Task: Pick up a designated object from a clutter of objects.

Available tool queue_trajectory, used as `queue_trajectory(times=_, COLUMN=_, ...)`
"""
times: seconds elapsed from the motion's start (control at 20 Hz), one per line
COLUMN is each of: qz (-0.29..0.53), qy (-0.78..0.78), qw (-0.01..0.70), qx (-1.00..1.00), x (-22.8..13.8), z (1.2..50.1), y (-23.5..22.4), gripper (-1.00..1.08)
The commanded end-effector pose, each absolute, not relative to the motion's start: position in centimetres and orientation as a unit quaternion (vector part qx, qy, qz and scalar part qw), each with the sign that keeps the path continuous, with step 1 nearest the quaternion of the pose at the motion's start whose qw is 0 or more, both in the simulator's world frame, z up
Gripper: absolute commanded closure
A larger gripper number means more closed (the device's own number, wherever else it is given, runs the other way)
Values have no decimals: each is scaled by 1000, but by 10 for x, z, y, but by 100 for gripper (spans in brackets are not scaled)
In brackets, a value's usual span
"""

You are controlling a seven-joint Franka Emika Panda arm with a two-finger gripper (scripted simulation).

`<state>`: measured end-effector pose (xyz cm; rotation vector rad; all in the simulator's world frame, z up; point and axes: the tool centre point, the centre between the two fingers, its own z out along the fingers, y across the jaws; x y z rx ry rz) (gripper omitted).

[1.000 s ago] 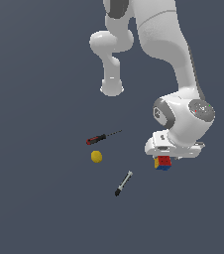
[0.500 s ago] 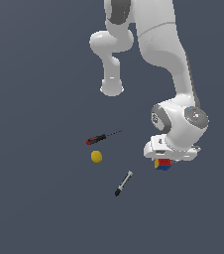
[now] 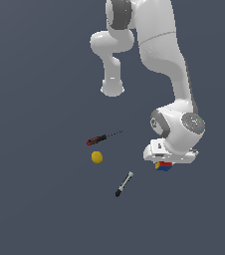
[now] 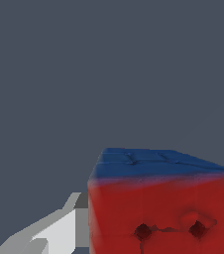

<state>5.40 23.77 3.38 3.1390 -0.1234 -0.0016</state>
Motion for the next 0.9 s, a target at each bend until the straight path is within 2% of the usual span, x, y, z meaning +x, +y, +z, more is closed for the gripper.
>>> queue_trajectory(times=0.0, qz=0, qy=-40, qw=0, qx=999, x=55, z=33, y=237, gripper=108)
queue_trajectory(times=0.5, qz=0, qy=-39, qw=0, qx=999, x=54, z=36, y=236, gripper=108)
queue_trajectory(times=0.85, qz=0, qy=-39, qw=0, qx=999, x=53, z=54, y=215, gripper=108)
